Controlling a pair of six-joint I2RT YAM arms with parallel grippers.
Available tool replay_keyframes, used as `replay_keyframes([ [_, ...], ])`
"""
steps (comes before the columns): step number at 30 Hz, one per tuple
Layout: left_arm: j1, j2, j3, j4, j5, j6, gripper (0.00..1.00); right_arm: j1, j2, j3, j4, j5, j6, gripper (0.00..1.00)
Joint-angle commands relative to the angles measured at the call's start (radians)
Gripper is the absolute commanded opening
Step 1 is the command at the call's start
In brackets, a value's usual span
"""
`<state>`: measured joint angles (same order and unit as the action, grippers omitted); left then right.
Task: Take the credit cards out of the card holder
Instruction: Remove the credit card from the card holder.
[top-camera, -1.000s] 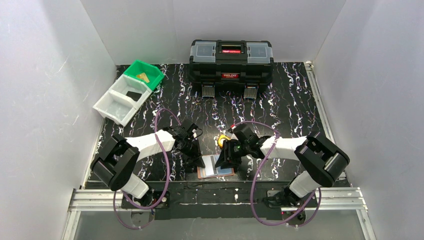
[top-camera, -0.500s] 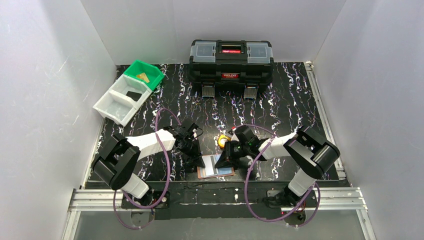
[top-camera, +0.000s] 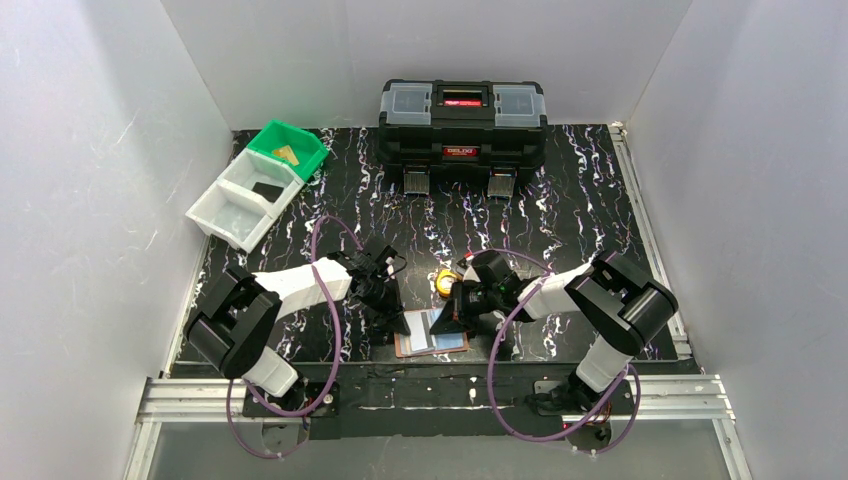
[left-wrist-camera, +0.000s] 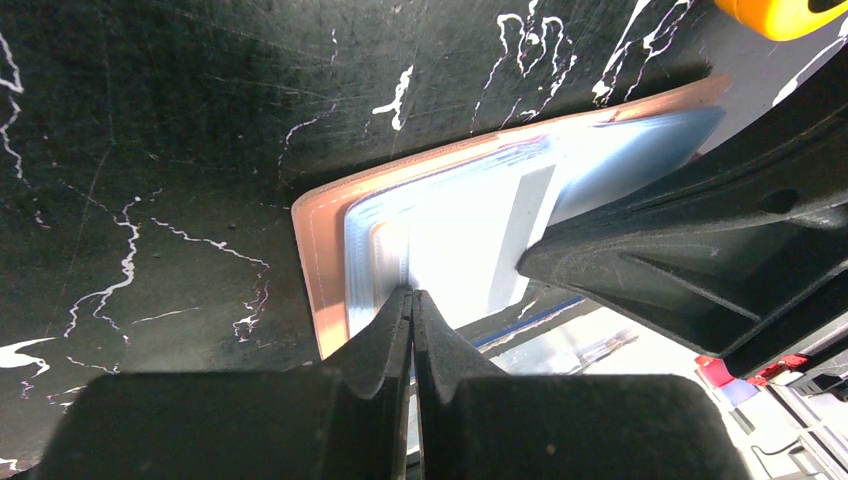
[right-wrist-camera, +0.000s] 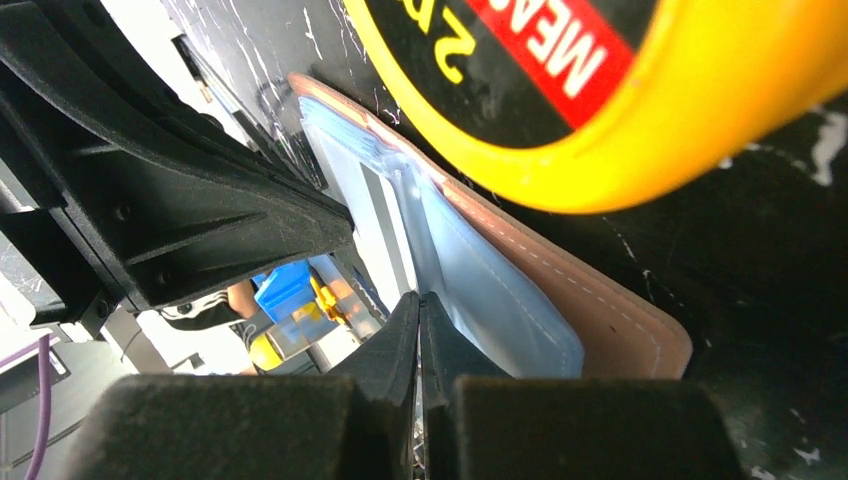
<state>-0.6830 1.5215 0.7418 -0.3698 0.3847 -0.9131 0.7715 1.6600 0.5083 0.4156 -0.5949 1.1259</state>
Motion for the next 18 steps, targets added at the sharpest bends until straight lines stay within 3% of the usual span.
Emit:
replay_keyframes([
  [1,-0.009,0.044,-0.030,-0.081,-0.136,0.031,0.00,-0.011,-0.005,-0.018,0.047,-0.008,0.009,0.03],
  [18,0.008,0.040,-0.031,-0.116,-0.170,0.055,0.00,-0.041,-0.059,-0.060,0.000,0.032,-0.024,0.05],
])
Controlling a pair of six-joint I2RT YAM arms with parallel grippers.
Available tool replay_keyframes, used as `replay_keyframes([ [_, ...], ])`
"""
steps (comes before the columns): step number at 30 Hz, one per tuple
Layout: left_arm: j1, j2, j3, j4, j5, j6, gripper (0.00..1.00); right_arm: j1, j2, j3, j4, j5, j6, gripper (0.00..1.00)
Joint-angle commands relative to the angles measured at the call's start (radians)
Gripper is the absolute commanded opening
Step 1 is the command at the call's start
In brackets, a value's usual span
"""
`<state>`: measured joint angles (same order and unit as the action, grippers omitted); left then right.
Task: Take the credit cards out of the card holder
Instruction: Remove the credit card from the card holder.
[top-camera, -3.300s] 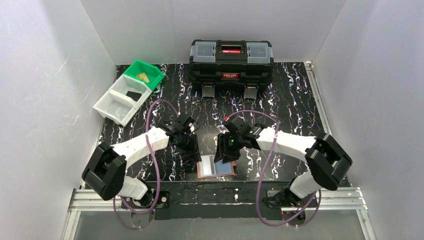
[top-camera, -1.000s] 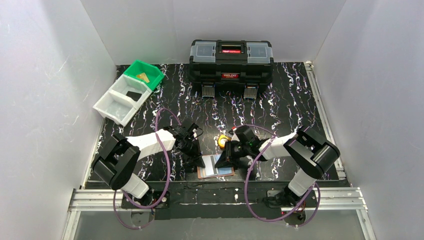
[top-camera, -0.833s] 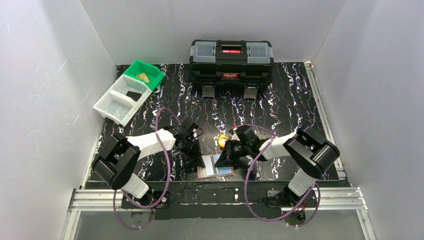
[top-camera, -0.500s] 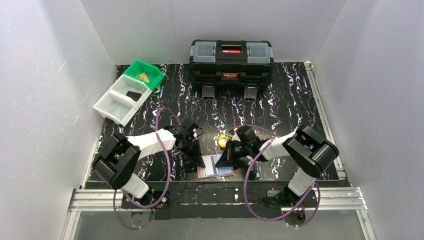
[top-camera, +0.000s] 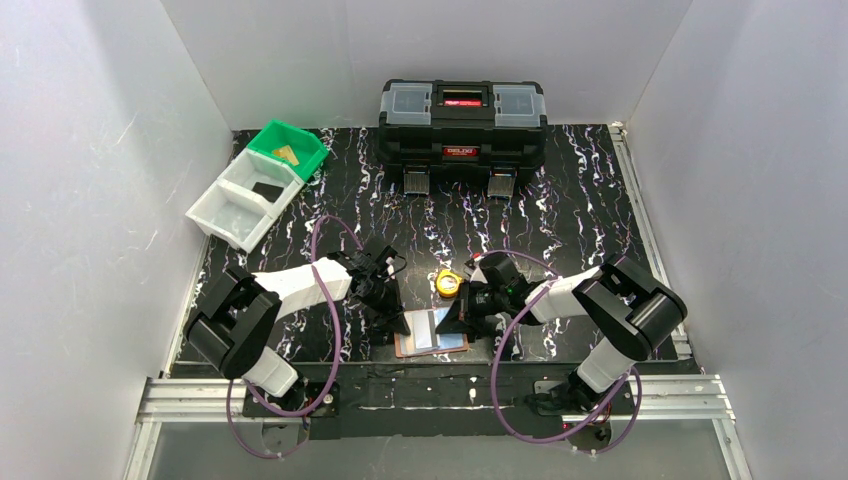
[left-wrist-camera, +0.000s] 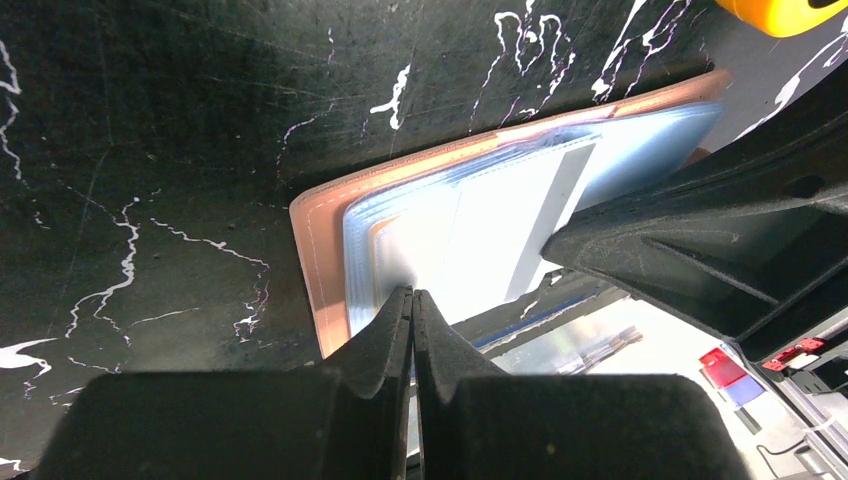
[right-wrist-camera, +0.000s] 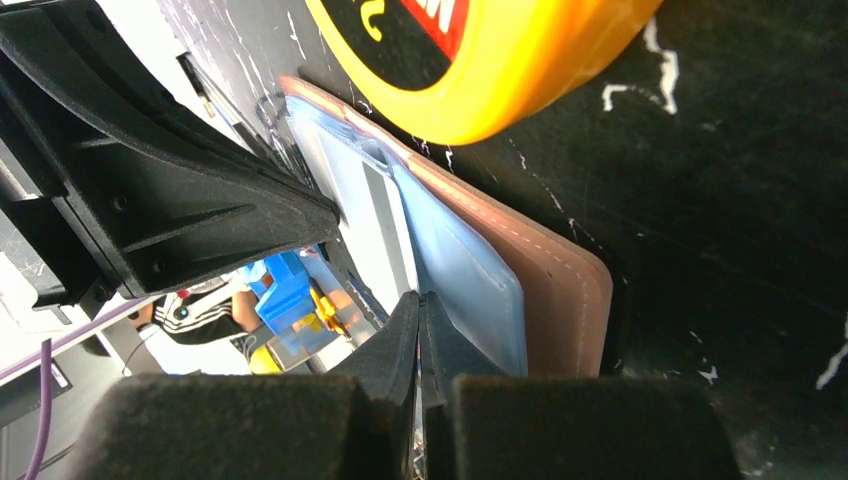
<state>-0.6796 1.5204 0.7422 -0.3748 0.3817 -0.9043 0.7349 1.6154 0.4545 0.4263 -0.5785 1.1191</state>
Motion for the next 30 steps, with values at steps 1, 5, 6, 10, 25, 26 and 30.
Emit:
replay_keyframes([
  [1,0.005,0.041,-0.031,-0.111,-0.167,0.047,0.00,-0.006,-0.013,-0.007,-0.012,0.018,-0.017,0.05],
  [5,0.006,0.040,-0.032,-0.114,-0.167,0.049,0.00,-0.008,-0.027,-0.006,-0.076,0.052,-0.036,0.06],
  [6,0.006,0.040,-0.033,-0.114,-0.167,0.050,0.00,-0.009,-0.031,-0.007,-0.081,0.055,-0.039,0.07],
  [10,0.005,0.044,-0.029,-0.115,-0.162,0.054,0.00,-0.009,-0.031,-0.004,-0.066,0.042,-0.047,0.16],
  [25,0.006,0.060,-0.018,-0.114,-0.154,0.061,0.00,-0.009,0.078,-0.005,0.156,-0.062,0.045,0.24],
  [26,0.006,0.062,-0.018,-0.114,-0.153,0.061,0.00,-0.010,0.079,-0.005,0.158,-0.061,0.047,0.21],
  [30,0.006,0.062,-0.017,-0.115,-0.154,0.060,0.00,-0.009,0.077,-0.013,0.158,-0.059,0.046,0.15],
])
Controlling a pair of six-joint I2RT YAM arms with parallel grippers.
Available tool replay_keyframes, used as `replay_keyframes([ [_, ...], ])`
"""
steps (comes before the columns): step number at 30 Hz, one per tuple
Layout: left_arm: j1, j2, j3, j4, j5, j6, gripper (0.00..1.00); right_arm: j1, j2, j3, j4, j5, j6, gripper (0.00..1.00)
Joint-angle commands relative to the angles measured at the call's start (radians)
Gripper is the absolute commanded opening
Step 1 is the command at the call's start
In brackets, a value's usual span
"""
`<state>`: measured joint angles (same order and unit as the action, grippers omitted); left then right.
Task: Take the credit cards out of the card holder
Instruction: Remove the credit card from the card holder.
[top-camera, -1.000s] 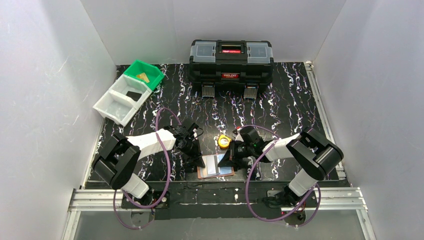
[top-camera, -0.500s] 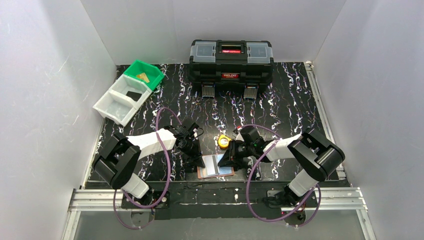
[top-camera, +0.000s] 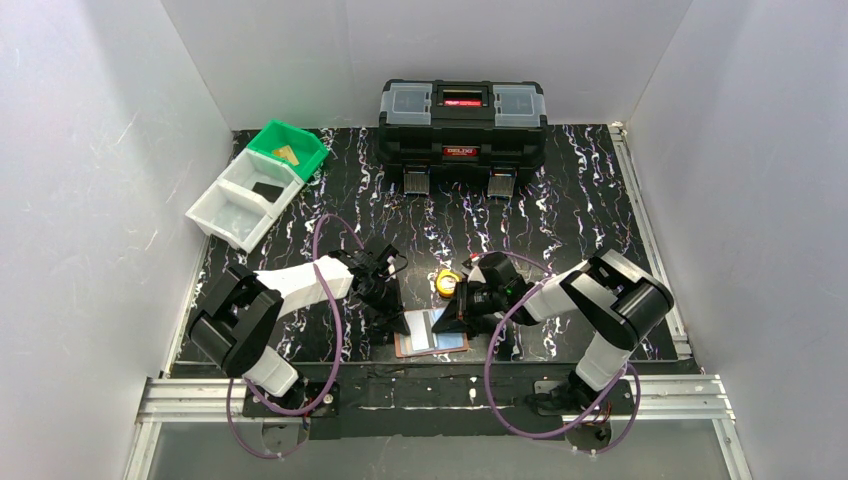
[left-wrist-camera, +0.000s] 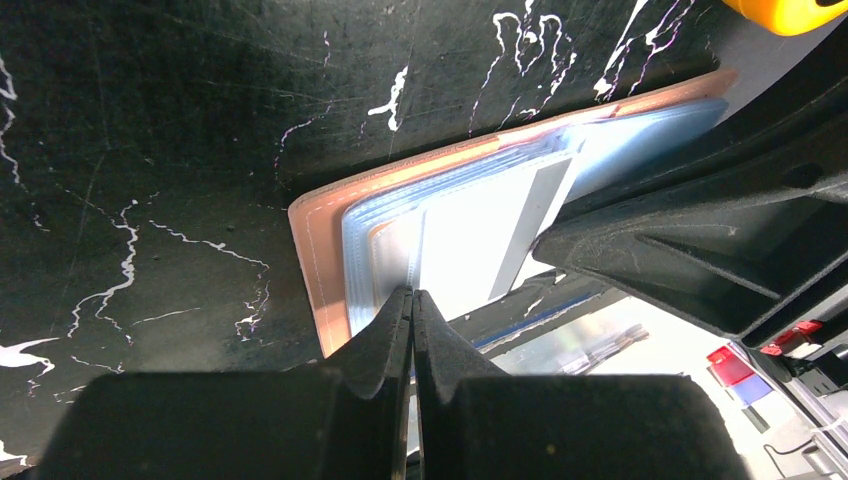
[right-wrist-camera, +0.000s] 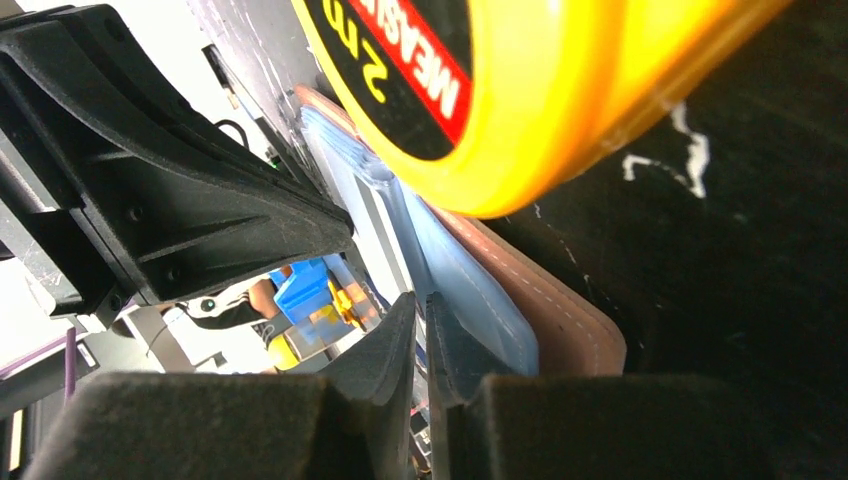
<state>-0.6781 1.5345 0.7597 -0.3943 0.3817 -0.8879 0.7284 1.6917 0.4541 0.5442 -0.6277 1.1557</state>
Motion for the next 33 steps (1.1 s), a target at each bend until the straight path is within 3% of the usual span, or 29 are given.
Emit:
replay_keyframes([
  [1,0.004,0.049,-0.035,-0.095,-0.156,0.043,0.00,-0.003,-0.002,-0.015,0.041,-0.009,0.009,0.12],
  [10,0.005,0.058,-0.030,-0.117,-0.170,0.046,0.00,-0.010,-0.074,-0.031,-0.063,0.042,-0.041,0.06],
  [14,0.003,0.063,-0.025,-0.118,-0.167,0.050,0.00,-0.012,-0.065,-0.011,-0.059,0.015,-0.056,0.24],
  [18,0.003,0.066,-0.020,-0.117,-0.165,0.049,0.00,-0.011,-0.030,0.002,-0.016,-0.013,-0.041,0.29],
  [33,0.003,0.082,-0.017,-0.112,-0.163,0.048,0.00,0.009,0.028,0.003,0.056,-0.033,-0.007,0.21],
])
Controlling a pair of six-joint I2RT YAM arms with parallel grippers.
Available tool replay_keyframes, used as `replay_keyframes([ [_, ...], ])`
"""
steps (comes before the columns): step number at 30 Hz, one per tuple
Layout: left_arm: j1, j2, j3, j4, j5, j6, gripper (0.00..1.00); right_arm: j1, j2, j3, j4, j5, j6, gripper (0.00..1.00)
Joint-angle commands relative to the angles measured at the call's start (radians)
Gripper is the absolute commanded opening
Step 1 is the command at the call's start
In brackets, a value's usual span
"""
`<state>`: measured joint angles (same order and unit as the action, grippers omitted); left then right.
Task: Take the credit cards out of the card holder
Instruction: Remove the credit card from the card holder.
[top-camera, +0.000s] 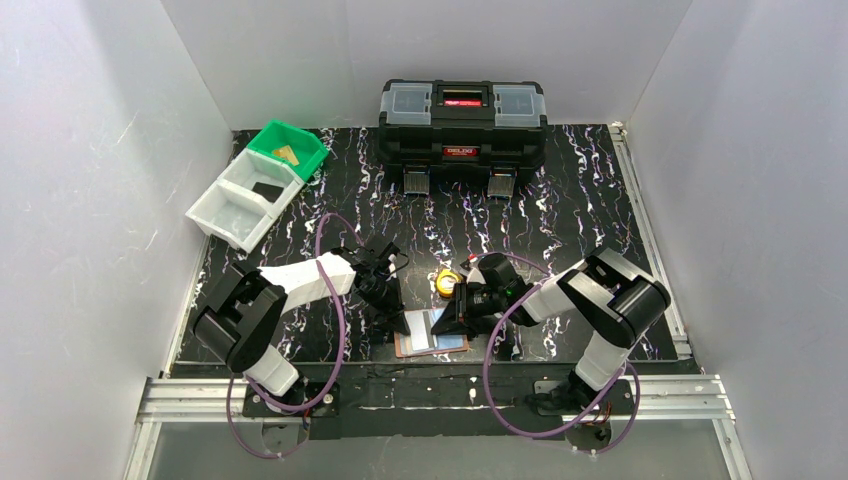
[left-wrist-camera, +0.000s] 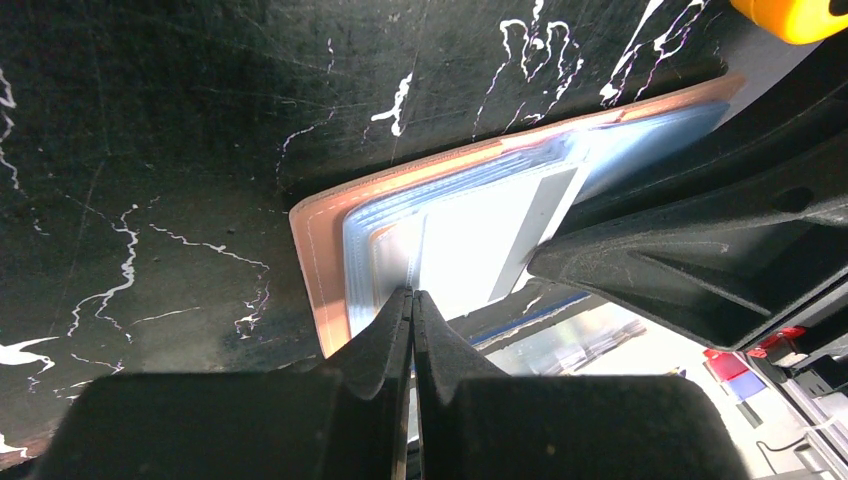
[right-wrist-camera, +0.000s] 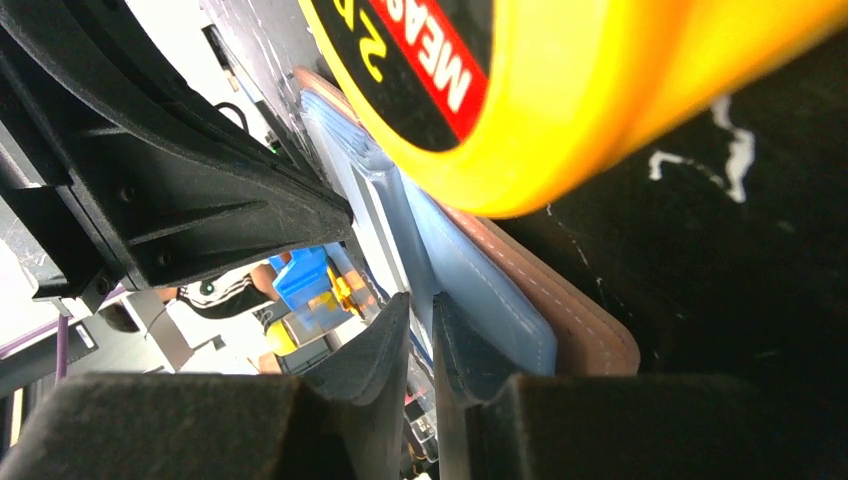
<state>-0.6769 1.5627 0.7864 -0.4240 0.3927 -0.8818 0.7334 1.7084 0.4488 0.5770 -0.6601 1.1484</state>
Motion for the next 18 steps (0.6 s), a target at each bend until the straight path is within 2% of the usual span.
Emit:
replay_keyframes([
  [1,0.003,0.055,-0.045,-0.081,-0.175,0.043,0.00,0.004,0.011,0.008,0.024,0.000,0.001,0.20],
  [5,0.002,0.057,-0.049,-0.081,-0.175,0.043,0.00,0.005,0.011,0.005,0.038,-0.004,0.007,0.14],
  [12,0.003,0.063,-0.044,-0.081,-0.175,0.042,0.00,0.004,0.018,0.011,0.050,-0.012,0.009,0.22],
  [18,0.003,0.064,-0.044,-0.081,-0.175,0.043,0.00,0.004,0.020,0.011,0.057,-0.012,0.012,0.18],
])
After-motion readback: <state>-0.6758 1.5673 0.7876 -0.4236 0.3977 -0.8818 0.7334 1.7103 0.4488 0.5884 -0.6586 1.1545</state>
